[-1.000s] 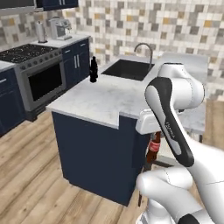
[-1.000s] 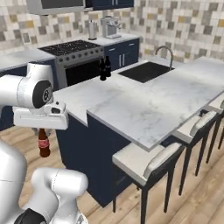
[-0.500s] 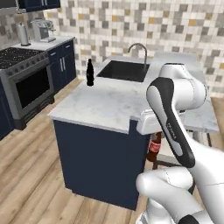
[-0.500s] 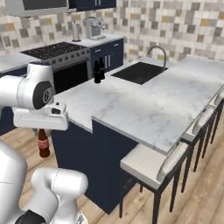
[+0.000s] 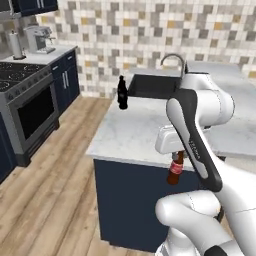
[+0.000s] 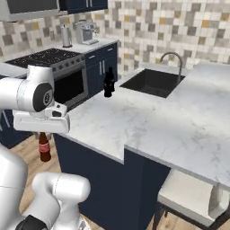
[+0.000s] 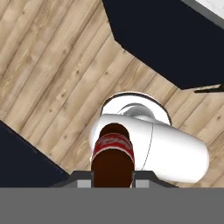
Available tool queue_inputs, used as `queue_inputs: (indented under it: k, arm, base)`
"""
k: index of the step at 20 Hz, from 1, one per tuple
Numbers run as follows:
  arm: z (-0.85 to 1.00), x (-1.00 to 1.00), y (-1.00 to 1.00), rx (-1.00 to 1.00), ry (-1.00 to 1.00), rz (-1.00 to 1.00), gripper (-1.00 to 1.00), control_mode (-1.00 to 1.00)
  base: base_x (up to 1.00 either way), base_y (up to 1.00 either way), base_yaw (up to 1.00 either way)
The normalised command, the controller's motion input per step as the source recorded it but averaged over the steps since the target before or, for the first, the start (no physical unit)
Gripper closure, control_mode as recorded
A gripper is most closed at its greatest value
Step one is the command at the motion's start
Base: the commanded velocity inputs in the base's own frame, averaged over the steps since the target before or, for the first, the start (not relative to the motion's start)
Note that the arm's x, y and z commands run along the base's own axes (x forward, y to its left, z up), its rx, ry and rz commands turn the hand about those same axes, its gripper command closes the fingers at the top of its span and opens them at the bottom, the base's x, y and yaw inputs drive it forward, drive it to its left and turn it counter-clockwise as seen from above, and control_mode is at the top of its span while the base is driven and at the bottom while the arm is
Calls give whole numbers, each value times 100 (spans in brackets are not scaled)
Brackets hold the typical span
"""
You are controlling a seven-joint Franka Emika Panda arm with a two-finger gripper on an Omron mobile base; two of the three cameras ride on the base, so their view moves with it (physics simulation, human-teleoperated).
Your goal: Place the large bottle from the dining counter next to the other large bottle outside the sink, and place the small bottle from the dining counter next to the other small bottle inside the sink.
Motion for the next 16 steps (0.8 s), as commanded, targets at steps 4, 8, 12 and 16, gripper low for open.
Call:
queue_inputs:
  k: [4, 8, 12, 16]
  arm:
    - [0, 0, 0, 0, 0, 0, 100, 100]
    - [0, 0, 0, 0, 0, 0, 100, 100]
    - [0, 0, 0, 0, 0, 0, 100, 100]
    - [0, 0, 0, 0, 0, 0, 100, 100]
  base:
    - [97, 100, -34]
    - [78, 100, -35]
    - [68, 100, -35]
    - [45, 100, -30]
